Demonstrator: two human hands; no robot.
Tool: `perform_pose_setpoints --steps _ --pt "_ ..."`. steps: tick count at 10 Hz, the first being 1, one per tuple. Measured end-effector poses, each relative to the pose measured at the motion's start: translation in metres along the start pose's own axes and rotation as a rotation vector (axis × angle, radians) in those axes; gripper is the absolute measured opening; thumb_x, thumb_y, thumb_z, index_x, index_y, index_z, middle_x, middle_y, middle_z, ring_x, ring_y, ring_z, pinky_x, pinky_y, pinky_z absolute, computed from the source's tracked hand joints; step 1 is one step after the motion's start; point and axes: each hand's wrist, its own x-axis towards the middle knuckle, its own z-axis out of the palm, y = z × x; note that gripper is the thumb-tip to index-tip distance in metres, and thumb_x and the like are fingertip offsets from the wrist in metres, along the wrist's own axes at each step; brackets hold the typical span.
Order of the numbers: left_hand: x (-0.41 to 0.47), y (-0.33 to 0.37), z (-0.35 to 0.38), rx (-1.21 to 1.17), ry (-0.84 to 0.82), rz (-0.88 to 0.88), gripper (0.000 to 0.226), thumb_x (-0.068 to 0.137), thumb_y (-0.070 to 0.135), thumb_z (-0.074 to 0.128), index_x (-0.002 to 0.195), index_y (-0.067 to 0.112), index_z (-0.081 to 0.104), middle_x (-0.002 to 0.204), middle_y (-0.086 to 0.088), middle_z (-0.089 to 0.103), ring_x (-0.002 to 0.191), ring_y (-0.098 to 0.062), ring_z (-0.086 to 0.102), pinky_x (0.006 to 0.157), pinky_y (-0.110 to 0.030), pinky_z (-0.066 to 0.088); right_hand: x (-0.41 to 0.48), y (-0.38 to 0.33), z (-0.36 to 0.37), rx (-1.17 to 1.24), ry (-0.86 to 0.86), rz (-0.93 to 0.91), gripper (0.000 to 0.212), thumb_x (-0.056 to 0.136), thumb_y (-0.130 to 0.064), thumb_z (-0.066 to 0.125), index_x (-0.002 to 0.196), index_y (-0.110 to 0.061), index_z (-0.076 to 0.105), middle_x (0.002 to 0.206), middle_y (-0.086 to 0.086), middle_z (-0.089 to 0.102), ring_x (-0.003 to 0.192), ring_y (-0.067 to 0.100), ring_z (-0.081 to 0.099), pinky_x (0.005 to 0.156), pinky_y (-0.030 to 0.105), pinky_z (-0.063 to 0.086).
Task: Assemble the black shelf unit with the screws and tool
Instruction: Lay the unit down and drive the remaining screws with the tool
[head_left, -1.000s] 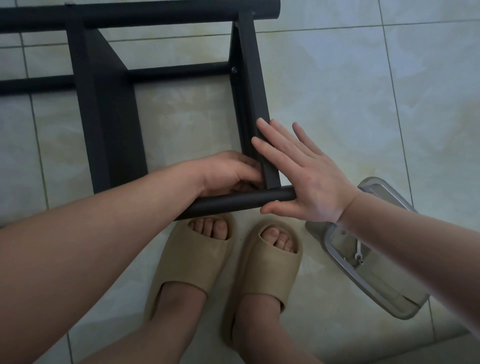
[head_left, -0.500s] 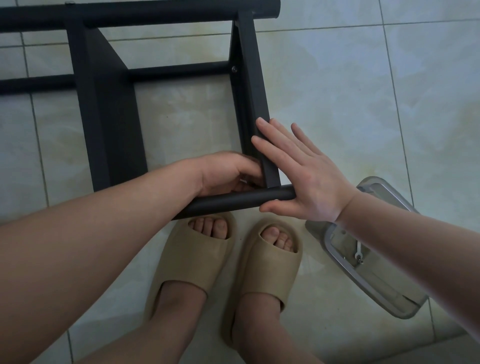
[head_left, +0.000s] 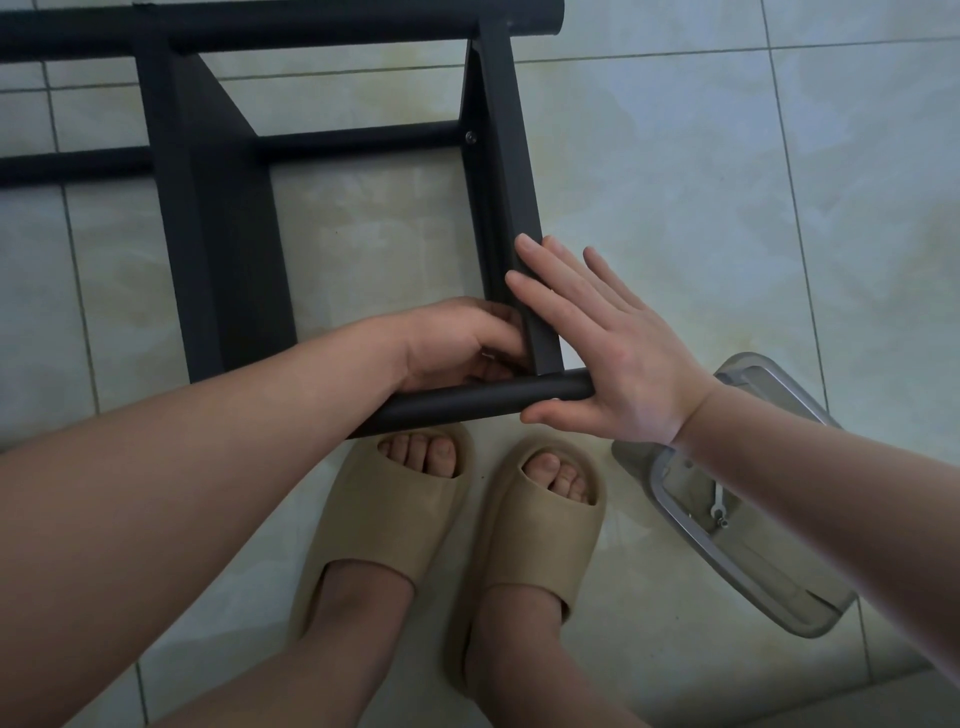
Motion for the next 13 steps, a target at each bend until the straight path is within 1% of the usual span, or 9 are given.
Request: perform_pose_setpoints --steps 1,2,4,7,9,10,11,12,13 --pt "0.0 0.0 0.001 0.074 0.016 -0.012 0.019 0.088 0.01 0.06 0.103 0.003 0.068 0.086 -0.009 0.069 0.077 -0.018 0.067 0.073 -0.031 0.051 0.0 0.0 0.0 0.007 0.001 0.004 0.098 0.087 -0.068 0.06 0.157 -0.006 0.03 0.167 0.012 0.017 0.156 0.028 0.013 0.124 0.055 0.018" --pt "-0.001 0.001 0.003 0.057 0.037 -0.013 0.017 0.073 0.013 0.064 0.086 0.006 0.071 0.078 -0.01 0.069 0.072 -0.021 0.066 0.071 -0.032 0.051 0.0 0.0 0.0 0.009 0.002 0.003 0.098 0.088 -0.069 0.059 0.157 -0.005 0.03 0.167 0.012 0.017 0.156 0.028 0.013 0.124 0.055 0.018" --pt "0.0 -0.001 0.001 0.04 0.055 0.0 0.008 0.068 0.007 0.067 0.073 0.009 0.073 0.069 -0.009 0.065 0.062 -0.019 0.063 0.062 -0.028 0.05 0.0 0.0 0.0 0.006 0.001 0.002 0.098 0.088 -0.069 0.059 0.156 -0.005 0.031 0.167 0.013 0.017 0.156 0.028 0.013 0.124 0.055 0.018" --pt "-0.001 -0.002 -0.004 0.036 0.004 0.023 0.016 0.09 -0.007 0.057 0.088 0.002 0.07 0.074 -0.009 0.069 0.066 -0.018 0.067 0.063 -0.026 0.055 0.0 0.0 -0.001 0.002 0.001 0.005 0.097 0.088 -0.068 0.059 0.156 -0.005 0.032 0.167 0.013 0.018 0.156 0.028 0.013 0.124 0.055 0.018" --pt "-0.002 0.001 -0.003 -0.045 -0.03 0.004 0.014 0.078 0.004 0.062 0.092 0.003 0.067 0.082 -0.011 0.07 0.074 -0.02 0.069 0.069 -0.029 0.055 0.0 0.001 0.0 -0.013 -0.003 -0.012 0.098 0.088 -0.068 0.06 0.157 -0.006 0.03 0.167 0.012 0.017 0.156 0.027 0.012 0.124 0.055 0.017" --pt "-0.013 0.005 -0.001 0.07 0.092 -0.006 0.015 0.093 0.004 0.056 0.09 0.011 0.069 0.077 -0.001 0.074 0.073 -0.016 0.071 0.065 -0.025 0.053 0.001 -0.003 -0.006 -0.073 -0.057 -0.003 0.098 0.088 -0.069 0.057 0.158 -0.009 0.027 0.168 0.01 0.014 0.157 0.026 0.01 0.125 0.055 0.013" --pt "-0.037 0.011 -0.001 0.743 0.265 -0.038 0.026 0.098 0.034 0.06 0.075 0.025 0.068 0.07 0.01 0.067 0.074 -0.011 0.063 0.065 -0.024 0.042 0.0 -0.012 -0.018 -0.159 -0.143 0.029 0.097 0.09 -0.072 0.049 0.16 -0.012 0.022 0.17 0.006 0.008 0.157 0.023 0.006 0.127 0.051 0.007" --pt "-0.07 0.015 -0.002 0.952 0.274 -0.197 0.056 0.097 0.064 0.042 0.076 0.02 0.069 0.068 0.005 0.066 0.065 -0.011 0.059 0.064 -0.028 0.041 0.002 -0.026 -0.031 -0.181 -0.248 0.126 0.097 0.089 -0.073 0.044 0.163 -0.02 0.012 0.17 -0.003 -0.005 0.157 0.015 -0.003 0.127 0.048 0.002" --pt "-0.104 0.023 0.0 1.022 0.248 -0.347 0.072 0.094 0.074 0.034 0.089 0.012 0.07 0.078 -0.005 0.07 0.065 -0.02 0.062 0.067 -0.031 0.049 0.007 -0.046 -0.043 -0.201 -0.376 0.262 0.093 0.091 -0.07 0.048 0.163 -0.029 0.004 0.168 -0.012 -0.018 0.156 0.01 -0.006 0.127 0.045 0.003"
